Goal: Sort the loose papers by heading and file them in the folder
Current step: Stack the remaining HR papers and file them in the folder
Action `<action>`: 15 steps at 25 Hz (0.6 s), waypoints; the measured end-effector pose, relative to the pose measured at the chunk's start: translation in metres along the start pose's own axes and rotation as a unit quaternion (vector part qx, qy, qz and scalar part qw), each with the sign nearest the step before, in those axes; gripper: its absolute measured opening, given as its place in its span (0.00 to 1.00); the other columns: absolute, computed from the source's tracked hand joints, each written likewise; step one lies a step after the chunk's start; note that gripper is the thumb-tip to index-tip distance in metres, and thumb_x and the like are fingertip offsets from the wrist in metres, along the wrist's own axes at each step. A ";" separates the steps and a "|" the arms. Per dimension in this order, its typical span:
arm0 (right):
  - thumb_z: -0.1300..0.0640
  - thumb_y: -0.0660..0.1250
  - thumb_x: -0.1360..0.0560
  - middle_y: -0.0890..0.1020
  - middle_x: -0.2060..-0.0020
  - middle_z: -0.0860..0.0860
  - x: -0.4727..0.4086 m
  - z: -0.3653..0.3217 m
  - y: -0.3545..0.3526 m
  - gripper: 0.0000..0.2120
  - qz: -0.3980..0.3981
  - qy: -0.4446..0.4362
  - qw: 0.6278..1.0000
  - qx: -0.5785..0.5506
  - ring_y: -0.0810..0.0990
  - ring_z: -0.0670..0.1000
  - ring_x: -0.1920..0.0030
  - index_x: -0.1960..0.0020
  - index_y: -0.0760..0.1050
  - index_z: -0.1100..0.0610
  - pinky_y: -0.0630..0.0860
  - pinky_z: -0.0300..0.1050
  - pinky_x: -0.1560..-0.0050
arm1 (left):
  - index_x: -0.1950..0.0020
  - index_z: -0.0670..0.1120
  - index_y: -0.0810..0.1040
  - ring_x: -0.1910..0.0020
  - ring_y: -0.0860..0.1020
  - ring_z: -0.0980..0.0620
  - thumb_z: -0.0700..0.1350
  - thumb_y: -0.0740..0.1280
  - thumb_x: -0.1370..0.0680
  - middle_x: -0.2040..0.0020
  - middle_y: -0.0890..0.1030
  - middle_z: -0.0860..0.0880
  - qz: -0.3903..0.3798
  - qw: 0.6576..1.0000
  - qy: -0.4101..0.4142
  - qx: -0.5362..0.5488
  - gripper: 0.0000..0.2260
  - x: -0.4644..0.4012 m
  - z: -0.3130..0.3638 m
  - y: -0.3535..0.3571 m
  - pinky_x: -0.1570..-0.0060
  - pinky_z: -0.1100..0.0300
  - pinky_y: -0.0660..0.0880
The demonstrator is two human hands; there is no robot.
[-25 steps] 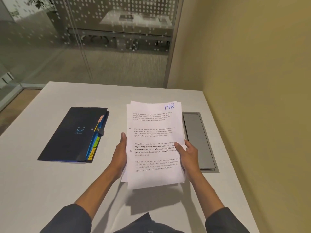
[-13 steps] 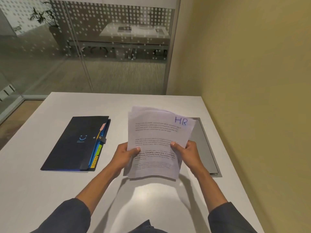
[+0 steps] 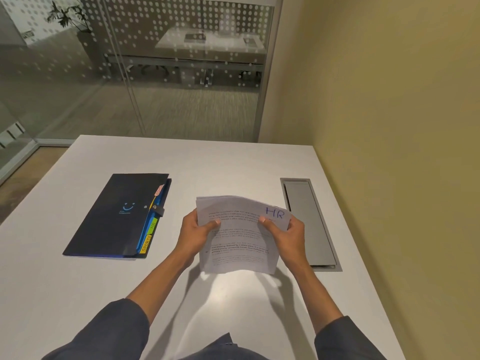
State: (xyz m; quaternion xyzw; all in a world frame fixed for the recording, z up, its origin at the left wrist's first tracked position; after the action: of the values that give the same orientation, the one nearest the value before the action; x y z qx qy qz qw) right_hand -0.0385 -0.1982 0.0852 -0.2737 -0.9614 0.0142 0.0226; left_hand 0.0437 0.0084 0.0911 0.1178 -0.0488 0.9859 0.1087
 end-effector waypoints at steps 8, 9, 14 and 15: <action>0.61 0.76 0.29 0.85 0.58 0.49 0.001 -0.011 -0.008 0.10 0.003 -0.038 0.999 0.002 0.82 0.44 0.60 0.49 0.83 0.58 0.77 0.34 0.62 | 0.50 0.51 0.80 0.63 0.81 0.63 0.39 0.69 0.24 0.59 0.84 0.55 -0.013 0.999 0.047 0.024 0.07 0.001 0.011 -0.001 0.66 0.69 0.75; 0.61 0.76 0.29 0.85 0.58 0.48 0.002 -0.006 -0.009 0.10 0.003 -0.024 1.000 0.006 0.83 0.44 0.59 0.49 0.83 0.56 0.77 0.34 0.62 | 0.50 0.52 0.80 0.62 0.81 0.63 0.39 0.70 0.24 0.59 0.84 0.56 -0.021 0.999 0.040 0.018 0.08 0.001 0.006 -0.001 0.66 0.69 0.75; 0.58 0.72 0.25 0.86 0.62 0.45 0.010 0.004 -0.013 0.03 0.001 0.013 1.000 0.010 0.84 0.44 0.62 0.52 0.83 0.52 0.77 0.36 0.64 | 0.51 0.52 0.81 0.61 0.82 0.62 0.38 0.69 0.23 0.58 0.85 0.58 -0.032 0.999 0.033 0.014 0.08 0.006 -0.007 0.002 0.63 0.68 0.77; 0.58 0.72 0.25 0.86 0.62 0.46 0.012 0.005 -0.014 0.03 0.003 0.013 1.000 0.006 0.84 0.44 0.63 0.51 0.83 0.53 0.78 0.36 0.64 | 0.50 0.52 0.81 0.61 0.82 0.61 0.39 0.69 0.23 0.58 0.85 0.58 -0.033 0.999 0.036 0.016 0.08 0.007 -0.006 0.003 0.64 0.68 0.77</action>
State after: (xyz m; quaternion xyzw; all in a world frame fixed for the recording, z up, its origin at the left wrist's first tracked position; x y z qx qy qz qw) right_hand -0.0561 -0.2043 0.0812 -0.2762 -0.9602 0.0168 0.0368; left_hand 0.0351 0.0081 0.0866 0.0857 -0.0254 0.9860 0.1408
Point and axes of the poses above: each hand's wrist, its own x-axis away from the middle knuckle, its own y-axis out of the palm, z = x × y, the point moved 3 cm from there along -x, towards the middle knuckle
